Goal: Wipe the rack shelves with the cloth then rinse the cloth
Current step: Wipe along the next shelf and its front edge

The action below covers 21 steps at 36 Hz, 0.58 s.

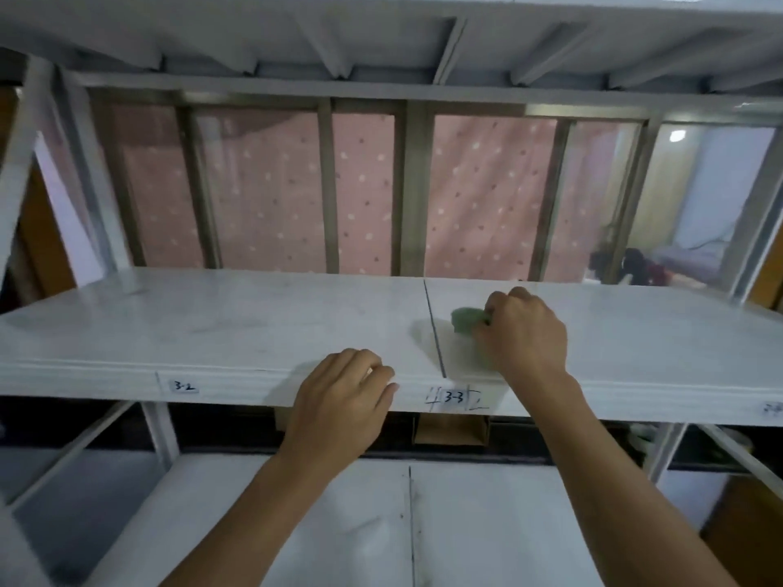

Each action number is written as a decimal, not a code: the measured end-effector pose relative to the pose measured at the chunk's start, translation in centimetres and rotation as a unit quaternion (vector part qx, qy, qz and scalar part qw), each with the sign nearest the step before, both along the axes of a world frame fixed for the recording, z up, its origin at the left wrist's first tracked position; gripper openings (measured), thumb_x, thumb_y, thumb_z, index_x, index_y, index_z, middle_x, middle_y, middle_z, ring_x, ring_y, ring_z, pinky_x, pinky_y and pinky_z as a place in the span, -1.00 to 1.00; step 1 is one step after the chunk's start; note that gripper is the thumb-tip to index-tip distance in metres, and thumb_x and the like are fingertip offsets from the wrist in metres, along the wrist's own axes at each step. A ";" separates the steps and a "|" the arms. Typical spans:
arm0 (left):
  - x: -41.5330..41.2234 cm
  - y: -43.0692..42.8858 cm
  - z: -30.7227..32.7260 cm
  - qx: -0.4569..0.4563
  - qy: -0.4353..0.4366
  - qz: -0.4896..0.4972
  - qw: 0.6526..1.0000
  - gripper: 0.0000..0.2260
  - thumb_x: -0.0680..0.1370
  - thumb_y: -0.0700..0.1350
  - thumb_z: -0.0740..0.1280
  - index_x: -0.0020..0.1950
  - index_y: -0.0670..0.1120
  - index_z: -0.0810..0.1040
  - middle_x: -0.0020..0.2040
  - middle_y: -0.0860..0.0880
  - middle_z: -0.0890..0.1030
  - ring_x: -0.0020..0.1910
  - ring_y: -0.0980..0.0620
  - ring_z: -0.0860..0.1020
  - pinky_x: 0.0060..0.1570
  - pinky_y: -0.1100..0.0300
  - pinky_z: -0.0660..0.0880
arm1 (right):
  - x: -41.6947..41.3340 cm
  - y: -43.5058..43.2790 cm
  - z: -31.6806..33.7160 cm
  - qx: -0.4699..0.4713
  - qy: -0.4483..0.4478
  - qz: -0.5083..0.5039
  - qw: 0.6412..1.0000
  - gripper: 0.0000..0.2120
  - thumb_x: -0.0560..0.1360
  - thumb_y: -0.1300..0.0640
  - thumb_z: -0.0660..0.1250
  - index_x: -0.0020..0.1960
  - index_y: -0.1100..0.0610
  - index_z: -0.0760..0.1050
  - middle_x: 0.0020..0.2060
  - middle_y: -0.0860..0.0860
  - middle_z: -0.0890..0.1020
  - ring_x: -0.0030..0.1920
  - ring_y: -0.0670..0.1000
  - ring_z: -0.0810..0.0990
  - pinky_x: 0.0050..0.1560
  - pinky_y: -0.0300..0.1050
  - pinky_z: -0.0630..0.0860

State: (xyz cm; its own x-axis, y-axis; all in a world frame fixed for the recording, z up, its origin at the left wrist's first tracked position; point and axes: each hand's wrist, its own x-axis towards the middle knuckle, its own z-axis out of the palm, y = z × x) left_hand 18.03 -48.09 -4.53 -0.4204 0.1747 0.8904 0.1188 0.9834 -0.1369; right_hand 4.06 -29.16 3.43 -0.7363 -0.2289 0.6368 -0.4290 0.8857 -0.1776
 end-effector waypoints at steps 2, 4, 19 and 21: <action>1.1 -2.0 -0.4 -0.008 0.006 0.000 1.000 -0.89 0.58 -0.18 0.39 -0.13 -0.15 0.66 -0.15 -0.06 0.63 -0.18 -0.08 0.59 -0.13 0.10 0.53 | 0.2 -2.1 -0.8 0.031 -0.044 0.004 0.999 -0.76 0.52 0.01 0.25 -0.12 0.17 0.58 -0.25 0.02 0.49 -0.27 0.09 0.44 -0.30 -0.13 0.36; 2.1 -3.9 -0.8 -0.010 0.011 -0.007 1.000 -0.88 0.58 -0.20 0.39 -0.15 -0.15 0.65 -0.17 -0.06 0.62 -0.19 -0.07 0.58 -0.14 0.10 0.52 | 0.5 -3.5 -1.3 0.039 -0.078 0.020 0.996 -0.61 0.56 -0.09 0.18 -0.25 0.17 0.54 -0.33 0.03 0.49 -0.31 0.11 0.49 -0.30 -0.12 0.41; 7.1 -17.7 -2.3 -0.030 0.026 -0.029 0.999 -0.93 0.56 -0.29 0.41 -0.08 -0.21 0.68 -0.11 -0.11 0.66 -0.13 -0.11 0.61 -0.05 0.07 0.58 | 3.3 -8.8 -1.3 0.006 -0.212 -0.112 0.971 -0.57 0.65 -0.02 0.03 0.27 0.24 0.49 0.21 0.23 0.50 0.13 0.22 0.46 0.13 0.06 0.41; 7.3 -19.1 -2.1 -0.024 0.017 -0.026 0.999 -0.89 0.52 -0.35 0.41 -0.17 -0.19 0.64 -0.17 -0.09 0.63 -0.19 -0.09 0.57 -0.15 0.08 0.56 | 4.1 -9.6 -1.7 0.016 -0.180 -0.125 0.975 -0.52 0.68 -0.05 -0.04 0.32 0.23 0.48 0.29 0.23 0.44 0.27 0.26 0.39 0.27 0.13 0.34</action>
State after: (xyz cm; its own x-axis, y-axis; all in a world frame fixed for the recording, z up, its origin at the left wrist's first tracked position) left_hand 25.29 -67.21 -6.58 -0.3787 0.2386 0.8942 0.1645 0.9682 -0.1887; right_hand 8.20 -38.71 1.76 -0.9465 -0.0287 0.3215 -0.1134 0.9621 -0.2479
